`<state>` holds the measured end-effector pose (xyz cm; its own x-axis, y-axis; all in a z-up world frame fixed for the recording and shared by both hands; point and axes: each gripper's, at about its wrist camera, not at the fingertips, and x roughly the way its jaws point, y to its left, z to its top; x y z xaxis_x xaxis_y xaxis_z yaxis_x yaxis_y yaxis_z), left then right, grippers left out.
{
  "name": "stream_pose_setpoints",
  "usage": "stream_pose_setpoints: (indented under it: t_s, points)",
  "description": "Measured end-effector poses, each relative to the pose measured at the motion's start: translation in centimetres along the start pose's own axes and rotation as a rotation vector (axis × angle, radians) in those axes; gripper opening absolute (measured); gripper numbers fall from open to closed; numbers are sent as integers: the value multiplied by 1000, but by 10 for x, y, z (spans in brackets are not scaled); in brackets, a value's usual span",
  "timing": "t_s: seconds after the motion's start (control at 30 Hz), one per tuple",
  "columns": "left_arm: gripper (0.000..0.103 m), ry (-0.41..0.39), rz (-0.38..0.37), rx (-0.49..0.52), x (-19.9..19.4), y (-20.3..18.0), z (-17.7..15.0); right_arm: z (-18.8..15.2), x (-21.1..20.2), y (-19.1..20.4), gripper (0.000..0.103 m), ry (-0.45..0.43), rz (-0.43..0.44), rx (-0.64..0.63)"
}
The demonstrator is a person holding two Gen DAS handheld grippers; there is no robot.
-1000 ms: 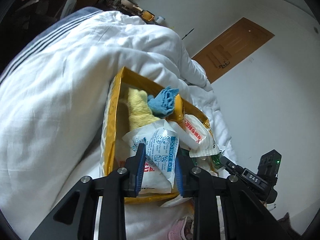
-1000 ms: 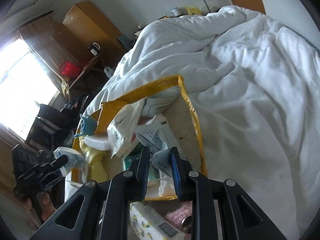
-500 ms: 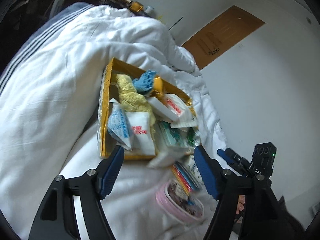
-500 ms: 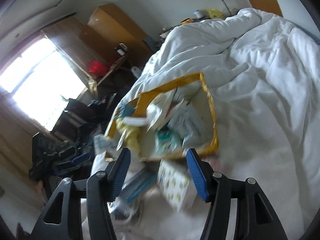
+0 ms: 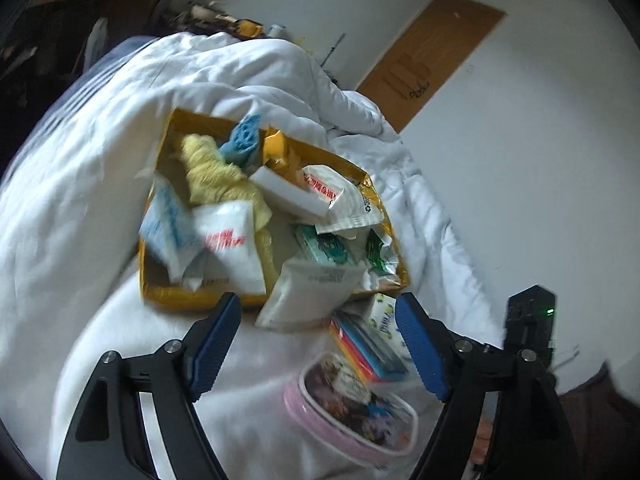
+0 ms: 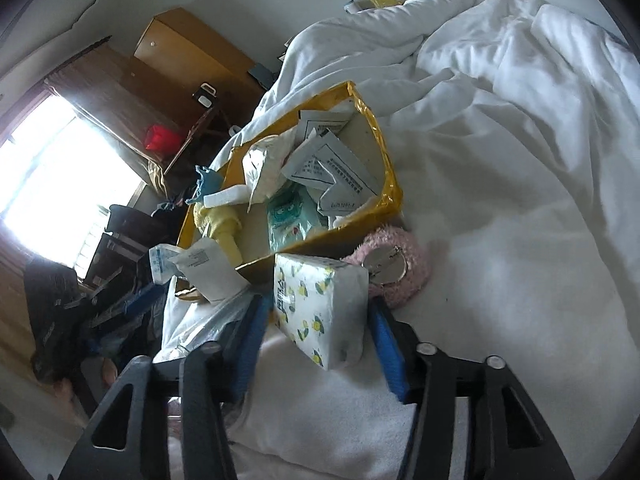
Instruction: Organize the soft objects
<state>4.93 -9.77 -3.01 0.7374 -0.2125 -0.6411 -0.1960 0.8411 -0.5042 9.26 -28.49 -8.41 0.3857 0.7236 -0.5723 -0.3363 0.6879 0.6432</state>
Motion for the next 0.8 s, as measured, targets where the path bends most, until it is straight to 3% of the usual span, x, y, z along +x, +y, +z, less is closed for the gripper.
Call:
stream_pose_setpoints:
  t_s: [0.17,0.23,0.3,0.37,0.43,0.5,0.6,0.63,0.7,0.8]
  points:
    - [78,-6,44,85,22,-8,22,-2,2,3,32,2,-22,-27]
    - [78,-5,56,97,32,-7,26,-2,2,4,30,0,-22,-35]
    - [66,11,46,79,38,-6,23,-3,0,5,28,-4,-25,-43]
    - [63,34,2,54,41,-8,16,-4,0,5,27,-6,-23,-47]
    - [60,42,-4,101,41,-18,5,-4,-1,6,26,-10,-19,-50]
    - [47,69,-10,125,43,-22,-6,-4,-1,7,25,-14,-17,-57]
    - [41,120,-40,109,48,-19,-19,-5,-5,9,25,-29,-18,-72]
    - [40,117,-25,112,49,-18,-21,-5,-6,9,24,-35,-19,-74]
    - [22,124,-26,111,53,-17,-24,-5,-6,10,24,-34,-19,-76]
    - [16,101,-37,100,51,-16,-24,-5,-6,11,23,-38,-21,-84]
